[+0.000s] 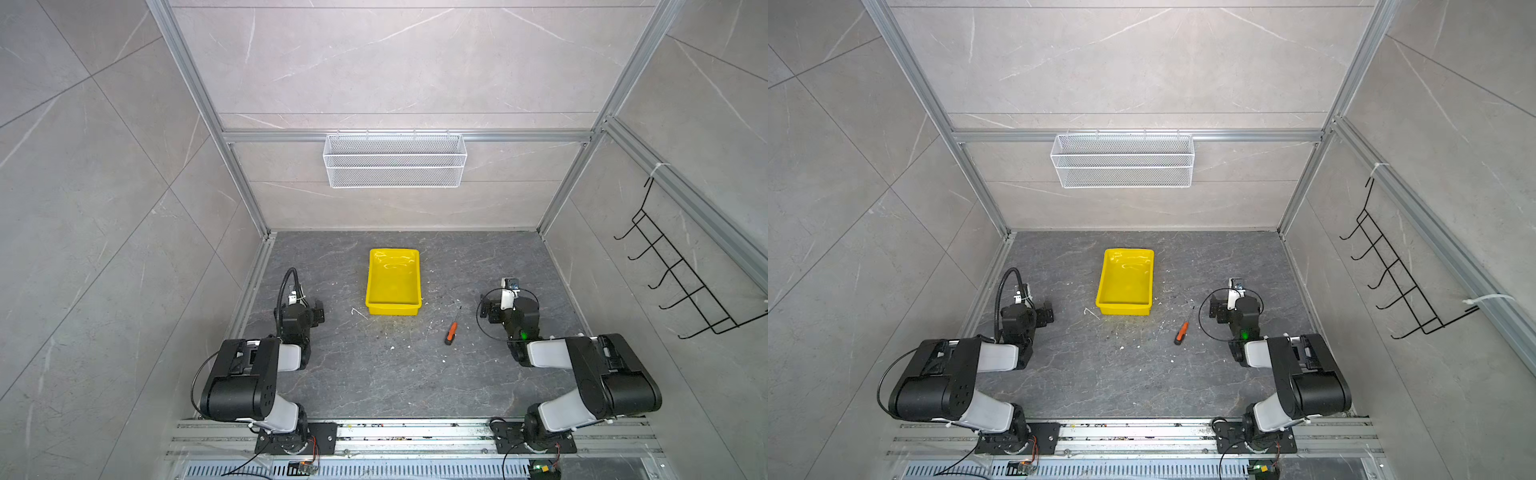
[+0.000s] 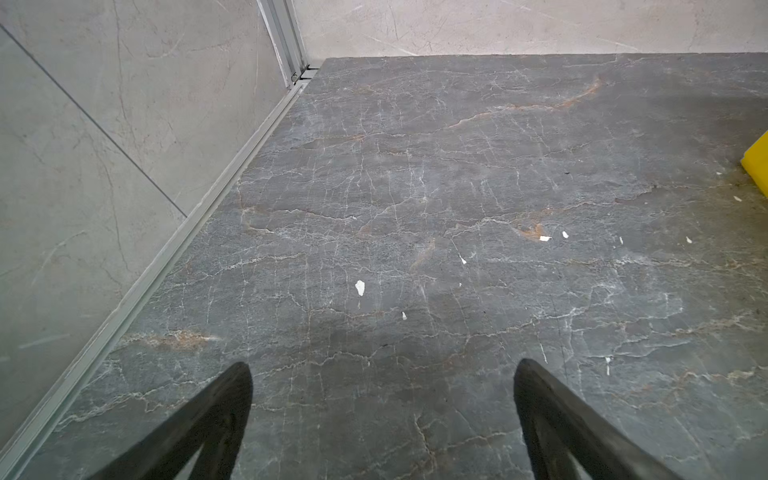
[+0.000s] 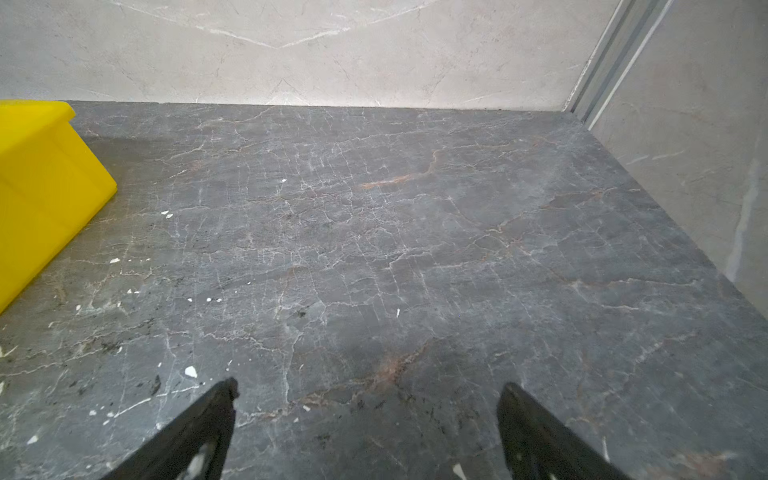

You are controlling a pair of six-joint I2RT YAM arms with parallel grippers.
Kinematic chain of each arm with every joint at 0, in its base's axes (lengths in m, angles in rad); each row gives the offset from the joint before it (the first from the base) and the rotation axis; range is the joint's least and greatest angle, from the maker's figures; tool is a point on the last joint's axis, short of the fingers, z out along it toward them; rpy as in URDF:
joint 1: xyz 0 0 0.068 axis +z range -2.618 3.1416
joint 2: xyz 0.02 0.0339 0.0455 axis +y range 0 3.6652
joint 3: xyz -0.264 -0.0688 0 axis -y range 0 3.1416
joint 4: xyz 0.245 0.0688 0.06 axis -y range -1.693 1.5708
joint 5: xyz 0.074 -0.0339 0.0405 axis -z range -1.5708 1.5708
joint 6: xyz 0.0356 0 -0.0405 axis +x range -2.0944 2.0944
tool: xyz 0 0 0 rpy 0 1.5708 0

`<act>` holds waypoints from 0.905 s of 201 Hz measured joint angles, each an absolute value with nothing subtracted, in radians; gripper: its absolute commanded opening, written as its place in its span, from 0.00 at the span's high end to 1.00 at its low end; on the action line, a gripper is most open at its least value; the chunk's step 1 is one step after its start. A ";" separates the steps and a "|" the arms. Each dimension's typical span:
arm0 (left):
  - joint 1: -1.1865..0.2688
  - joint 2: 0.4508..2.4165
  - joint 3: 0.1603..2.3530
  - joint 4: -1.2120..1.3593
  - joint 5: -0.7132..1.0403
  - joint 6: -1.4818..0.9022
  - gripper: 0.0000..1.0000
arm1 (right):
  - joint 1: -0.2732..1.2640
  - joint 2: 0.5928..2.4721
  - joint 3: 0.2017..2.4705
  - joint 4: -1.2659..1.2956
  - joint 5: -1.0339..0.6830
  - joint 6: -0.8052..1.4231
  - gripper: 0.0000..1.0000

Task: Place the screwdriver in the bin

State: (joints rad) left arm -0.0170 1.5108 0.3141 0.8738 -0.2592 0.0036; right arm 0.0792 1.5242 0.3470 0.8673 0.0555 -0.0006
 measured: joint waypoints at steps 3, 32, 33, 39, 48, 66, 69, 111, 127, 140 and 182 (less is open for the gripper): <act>-0.017 1.511 0.314 0.873 -0.259 0.004 0.00 | 0.079 1.524 0.347 0.867 0.056 -0.001 0.01; -0.017 1.511 0.314 0.873 -0.259 0.004 0.00 | 0.079 1.524 0.347 0.867 0.056 -0.001 0.01; -0.017 1.511 0.314 0.873 -0.259 0.004 0.00 | 0.079 1.524 0.347 0.867 0.056 -0.001 0.01; -0.017 1.511 0.314 0.873 -0.259 0.004 0.00 | 0.079 1.524 0.347 0.867 0.056 -0.001 0.01; -0.017 1.511 0.315 0.871 -0.258 0.004 0.00 | 0.080 1.524 0.348 0.866 0.056 -0.001 0.01; -0.006 1.511 0.320 0.857 -0.244 -0.002 0.00 | 0.080 1.524 0.348 0.864 0.056 -0.001 0.01; -0.002 1.511 0.321 0.855 -0.239 -0.004 0.00 | 0.080 1.524 0.348 0.864 0.056 -0.001 0.01; 0.022 1.511 0.329 0.843 -0.223 -0.019 0.00 | 0.080 1.524 0.348 0.864 0.056 -0.001 0.01; 0.022 1.511 0.329 0.842 -0.217 -0.020 0.00 | 0.080 1.524 0.348 0.864 0.056 -0.001 0.01; 0.022 1.511 0.329 0.841 -0.211 -0.020 0.00 | 0.080 1.524 0.348 0.864 0.056 -0.001 0.01; 0.022 1.511 0.329 0.841 -0.206 -0.021 0.00 | 0.081 1.524 0.348 0.864 0.056 -0.001 0.01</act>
State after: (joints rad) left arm 0.0223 1.5108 0.3290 0.8410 -0.2062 -0.0208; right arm 0.0811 1.5242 0.3485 0.8642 0.0559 -0.0006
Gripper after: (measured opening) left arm 0.997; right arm 0.991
